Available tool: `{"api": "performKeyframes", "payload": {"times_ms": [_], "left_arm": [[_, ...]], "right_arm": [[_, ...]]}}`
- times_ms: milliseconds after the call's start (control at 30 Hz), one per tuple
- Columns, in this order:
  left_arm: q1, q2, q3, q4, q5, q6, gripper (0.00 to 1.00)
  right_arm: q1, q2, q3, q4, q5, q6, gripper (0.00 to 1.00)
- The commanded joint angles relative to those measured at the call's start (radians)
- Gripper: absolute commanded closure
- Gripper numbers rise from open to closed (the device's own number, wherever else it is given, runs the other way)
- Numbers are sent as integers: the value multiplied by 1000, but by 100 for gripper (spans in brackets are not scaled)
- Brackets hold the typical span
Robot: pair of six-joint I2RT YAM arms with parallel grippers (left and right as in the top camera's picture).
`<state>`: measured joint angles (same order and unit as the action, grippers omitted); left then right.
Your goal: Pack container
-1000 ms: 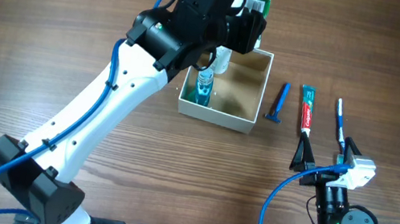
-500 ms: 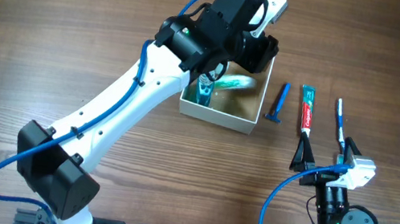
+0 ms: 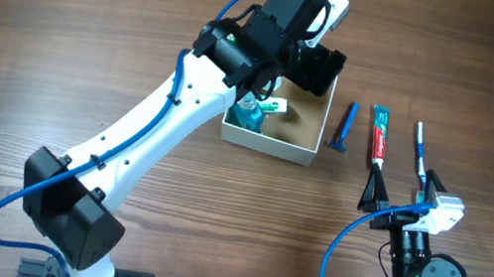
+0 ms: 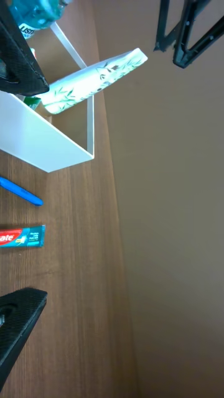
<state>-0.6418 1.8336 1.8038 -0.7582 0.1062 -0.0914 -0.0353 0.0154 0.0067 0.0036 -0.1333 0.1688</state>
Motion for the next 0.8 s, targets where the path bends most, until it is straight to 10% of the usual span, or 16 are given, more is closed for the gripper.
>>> {"api": "performKeyframes", "payload": {"times_ms": [0, 767], "left_arm": [[26, -14, 3, 10, -106, -28, 0], [616, -285, 3, -348, -328, -474, 0]], "right_arm": [[5, -12, -2, 4, 14, -11, 0], [5, -12, -2, 4, 14, -11, 0]]}}
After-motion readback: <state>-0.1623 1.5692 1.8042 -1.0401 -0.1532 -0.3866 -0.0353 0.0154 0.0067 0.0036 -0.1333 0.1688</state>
